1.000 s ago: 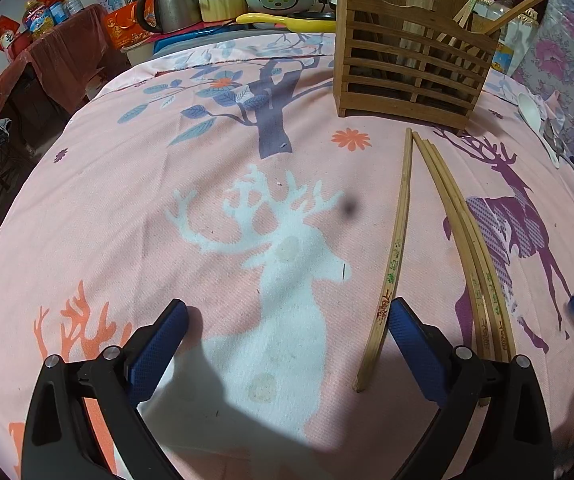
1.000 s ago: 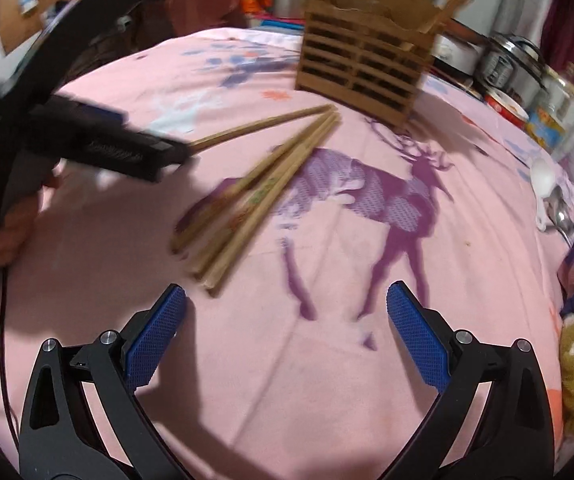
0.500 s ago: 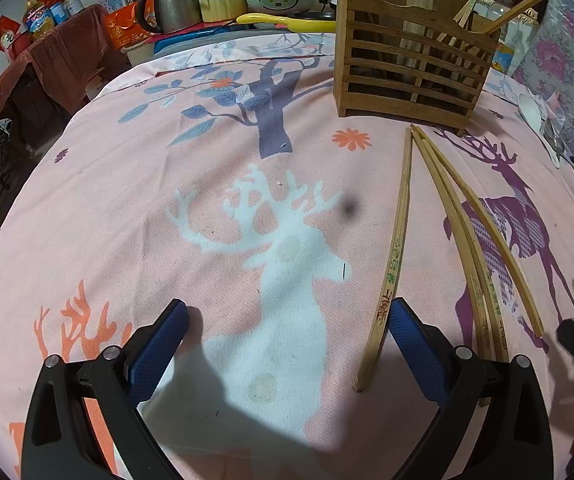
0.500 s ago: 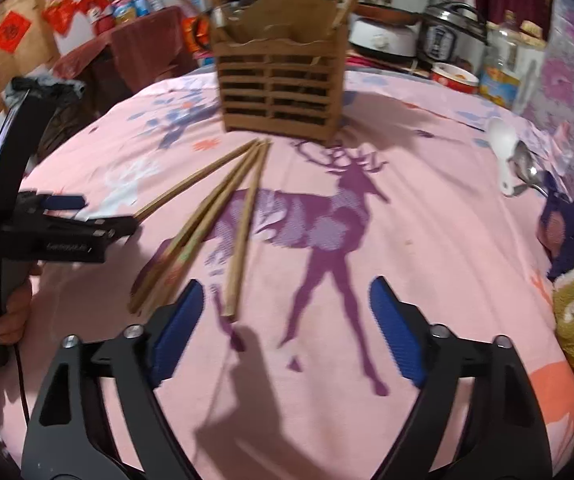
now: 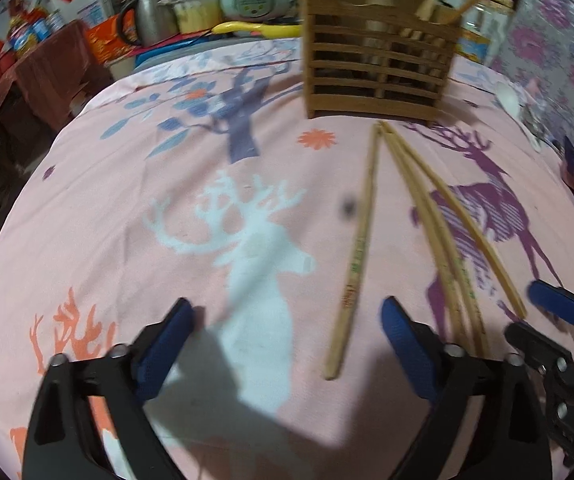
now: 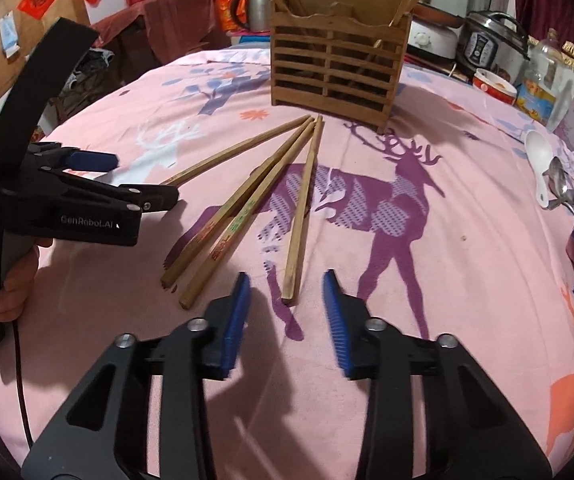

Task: Organize utensils
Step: 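Close the left tool on one chopstick while the right tool closes on another, then lift the left tool's chopstick over the holder while the right tool carries its own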

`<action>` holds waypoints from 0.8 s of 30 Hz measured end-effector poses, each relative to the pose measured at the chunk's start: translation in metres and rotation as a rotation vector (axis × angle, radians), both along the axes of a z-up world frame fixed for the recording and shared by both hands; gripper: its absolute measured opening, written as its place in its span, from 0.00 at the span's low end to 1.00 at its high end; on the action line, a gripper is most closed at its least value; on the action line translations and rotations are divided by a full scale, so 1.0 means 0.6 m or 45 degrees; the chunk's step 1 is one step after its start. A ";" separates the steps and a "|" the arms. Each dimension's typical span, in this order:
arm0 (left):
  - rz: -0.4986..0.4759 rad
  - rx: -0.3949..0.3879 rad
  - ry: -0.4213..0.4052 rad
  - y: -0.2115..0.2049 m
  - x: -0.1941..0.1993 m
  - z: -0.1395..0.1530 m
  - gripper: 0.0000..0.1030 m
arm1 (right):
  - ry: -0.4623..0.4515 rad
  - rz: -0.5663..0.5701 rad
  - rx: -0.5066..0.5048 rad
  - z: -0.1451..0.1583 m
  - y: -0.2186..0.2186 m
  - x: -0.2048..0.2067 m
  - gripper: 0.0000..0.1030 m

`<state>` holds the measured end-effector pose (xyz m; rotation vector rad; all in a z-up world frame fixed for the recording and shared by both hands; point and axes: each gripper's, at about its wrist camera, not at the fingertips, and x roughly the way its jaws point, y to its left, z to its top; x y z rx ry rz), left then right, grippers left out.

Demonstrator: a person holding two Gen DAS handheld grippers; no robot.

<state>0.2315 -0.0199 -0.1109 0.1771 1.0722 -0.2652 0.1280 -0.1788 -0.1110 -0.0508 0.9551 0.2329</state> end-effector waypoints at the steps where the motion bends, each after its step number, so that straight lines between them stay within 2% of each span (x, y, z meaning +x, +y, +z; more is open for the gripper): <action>1: -0.017 0.003 -0.008 -0.005 -0.003 0.001 0.76 | 0.004 -0.001 0.004 -0.001 0.000 0.001 0.29; 4: -0.066 0.006 -0.038 -0.018 -0.013 0.003 0.63 | 0.030 -0.004 0.030 -0.006 -0.005 0.005 0.20; 7: -0.110 -0.010 -0.053 -0.027 -0.021 0.003 0.49 | 0.041 -0.014 0.058 -0.008 -0.010 0.006 0.17; 9: -0.129 -0.017 -0.055 -0.031 -0.025 0.004 0.44 | 0.044 -0.019 0.065 -0.008 -0.011 0.006 0.16; 16: -0.131 -0.034 -0.045 -0.030 -0.024 0.006 0.42 | 0.049 -0.025 0.083 -0.009 -0.014 0.007 0.16; 17: -0.134 -0.036 -0.045 -0.032 -0.024 0.007 0.41 | 0.049 -0.025 0.084 -0.009 -0.014 0.007 0.13; 18: -0.143 -0.045 -0.043 -0.031 -0.024 0.008 0.36 | 0.050 -0.023 0.087 -0.010 -0.014 0.008 0.11; 19: -0.153 -0.053 -0.043 -0.033 -0.025 0.010 0.25 | 0.051 -0.024 0.092 -0.010 -0.015 0.008 0.08; 21: -0.177 -0.077 -0.025 -0.036 -0.026 0.010 0.06 | 0.050 -0.025 0.097 -0.009 -0.015 0.007 0.07; 24: -0.174 -0.097 -0.010 -0.035 -0.024 0.011 0.06 | 0.044 -0.033 0.096 -0.008 -0.016 0.007 0.07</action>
